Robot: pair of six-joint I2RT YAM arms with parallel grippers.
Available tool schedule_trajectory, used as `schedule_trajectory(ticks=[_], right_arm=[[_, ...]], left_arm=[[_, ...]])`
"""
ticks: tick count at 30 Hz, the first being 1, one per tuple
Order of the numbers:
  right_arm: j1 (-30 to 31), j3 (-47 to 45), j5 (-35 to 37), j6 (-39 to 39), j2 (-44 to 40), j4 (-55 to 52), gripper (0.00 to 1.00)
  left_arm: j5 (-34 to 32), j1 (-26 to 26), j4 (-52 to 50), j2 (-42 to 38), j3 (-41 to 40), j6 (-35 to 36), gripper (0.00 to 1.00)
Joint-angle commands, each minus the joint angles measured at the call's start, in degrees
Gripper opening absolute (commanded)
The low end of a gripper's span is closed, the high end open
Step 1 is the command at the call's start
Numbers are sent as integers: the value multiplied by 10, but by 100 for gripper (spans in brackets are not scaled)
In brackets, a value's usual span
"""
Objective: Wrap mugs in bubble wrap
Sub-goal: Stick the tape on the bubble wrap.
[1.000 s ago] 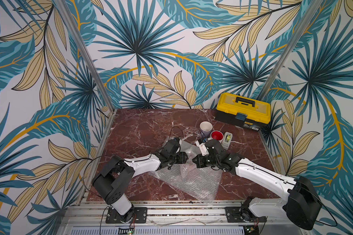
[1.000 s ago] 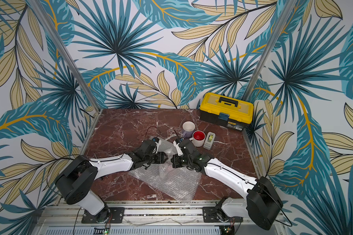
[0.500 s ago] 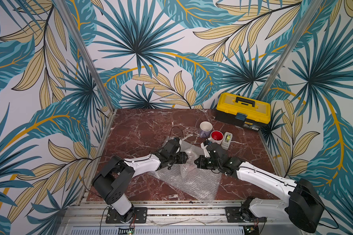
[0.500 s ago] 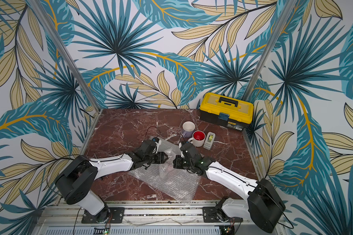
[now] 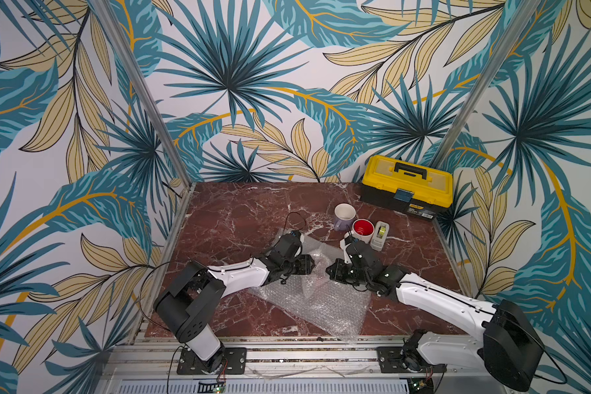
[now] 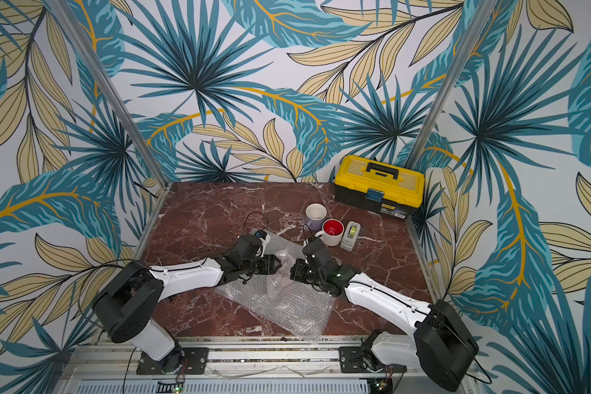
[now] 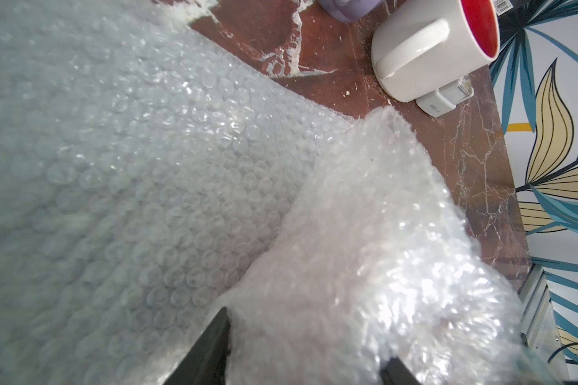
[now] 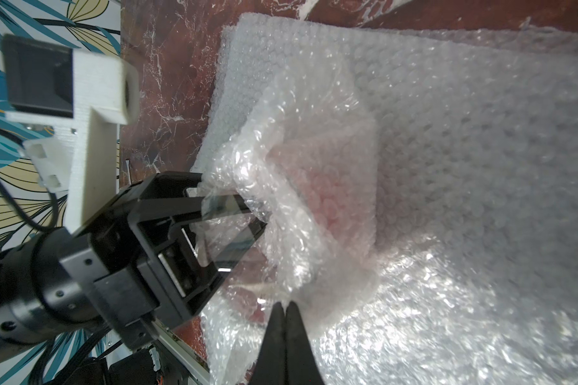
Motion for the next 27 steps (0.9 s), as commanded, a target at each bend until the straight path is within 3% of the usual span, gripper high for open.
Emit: schedule_trajectory(ticks=[1, 16, 27], right_arm=[[1, -11, 5, 9, -9, 1, 0], [2, -36, -29, 41, -40, 34, 0], [1, -21, -22, 44, 10, -10, 0]], left_arm=[[-7, -2, -28, 15, 5, 12, 55], [-7, -2, -28, 16, 6, 12, 55], [-6, -2, -28, 18, 6, 12, 55]])
